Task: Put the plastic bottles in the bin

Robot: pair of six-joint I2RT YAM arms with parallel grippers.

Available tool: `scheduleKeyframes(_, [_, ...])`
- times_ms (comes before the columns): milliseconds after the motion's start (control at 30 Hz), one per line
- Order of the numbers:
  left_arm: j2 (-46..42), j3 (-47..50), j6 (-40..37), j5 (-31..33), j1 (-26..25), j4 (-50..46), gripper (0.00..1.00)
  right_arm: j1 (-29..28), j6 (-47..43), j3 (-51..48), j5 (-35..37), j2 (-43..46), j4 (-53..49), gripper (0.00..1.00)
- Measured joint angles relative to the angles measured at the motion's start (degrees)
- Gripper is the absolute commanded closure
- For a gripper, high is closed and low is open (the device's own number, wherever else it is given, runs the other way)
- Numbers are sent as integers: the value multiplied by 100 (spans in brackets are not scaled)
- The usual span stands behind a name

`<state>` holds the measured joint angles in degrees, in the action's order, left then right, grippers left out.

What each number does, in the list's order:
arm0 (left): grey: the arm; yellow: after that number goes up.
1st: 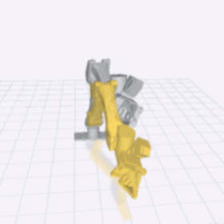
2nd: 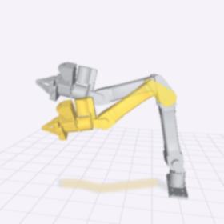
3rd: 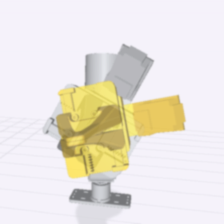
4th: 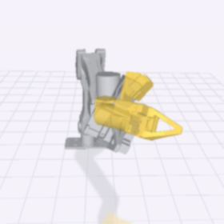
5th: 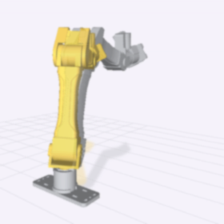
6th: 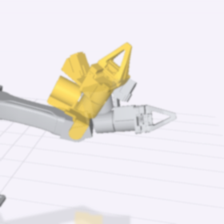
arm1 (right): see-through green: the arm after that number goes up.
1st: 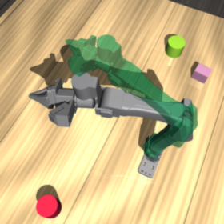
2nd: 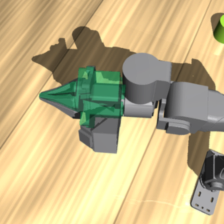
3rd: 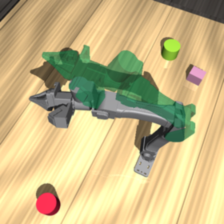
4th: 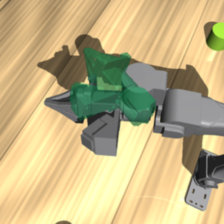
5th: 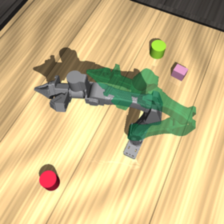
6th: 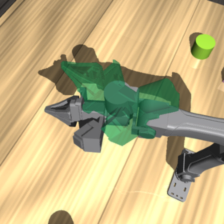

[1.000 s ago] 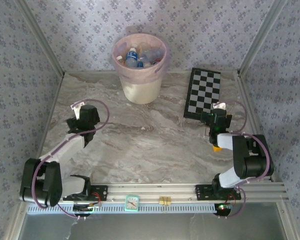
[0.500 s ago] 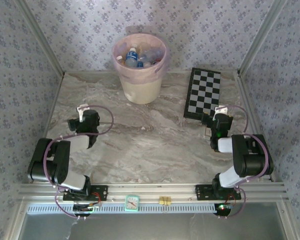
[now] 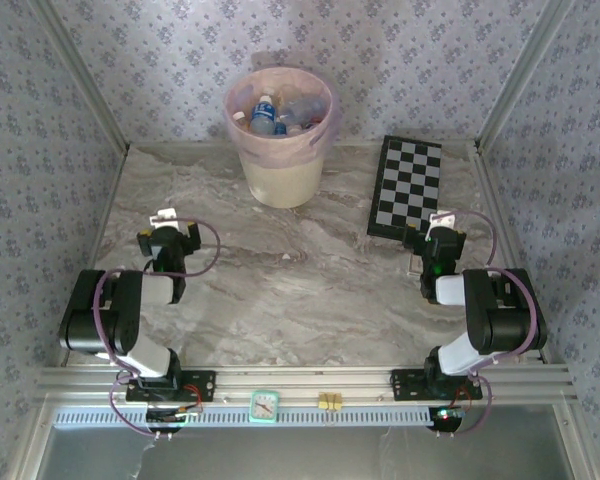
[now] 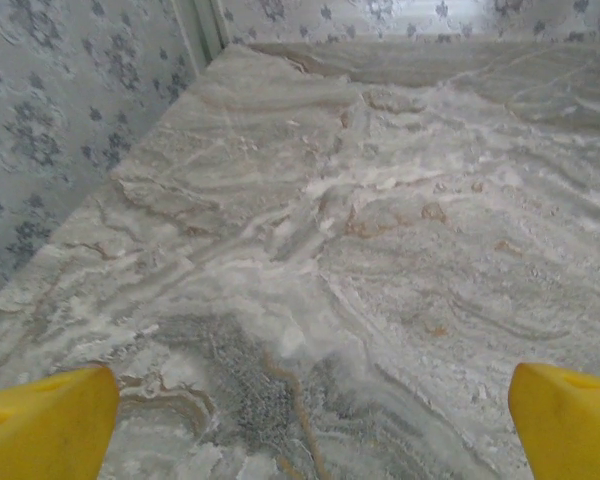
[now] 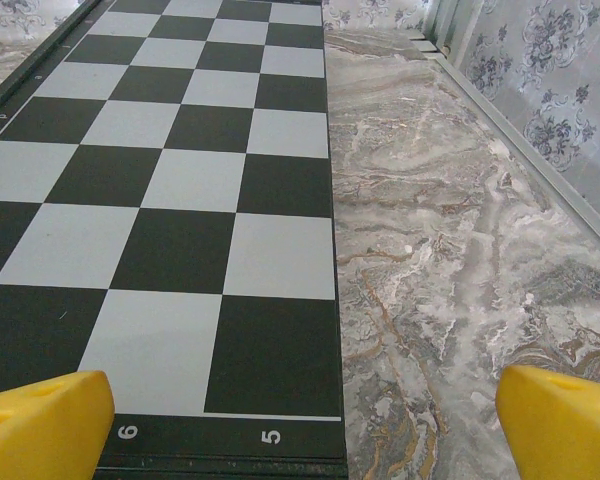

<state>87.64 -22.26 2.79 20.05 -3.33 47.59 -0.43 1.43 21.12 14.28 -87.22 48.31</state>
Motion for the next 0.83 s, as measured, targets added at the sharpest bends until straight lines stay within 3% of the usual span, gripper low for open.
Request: scheduleKeyframes(833, [33,46,-2,-216,13,109,0,0,-2,0,0,0,0,0])
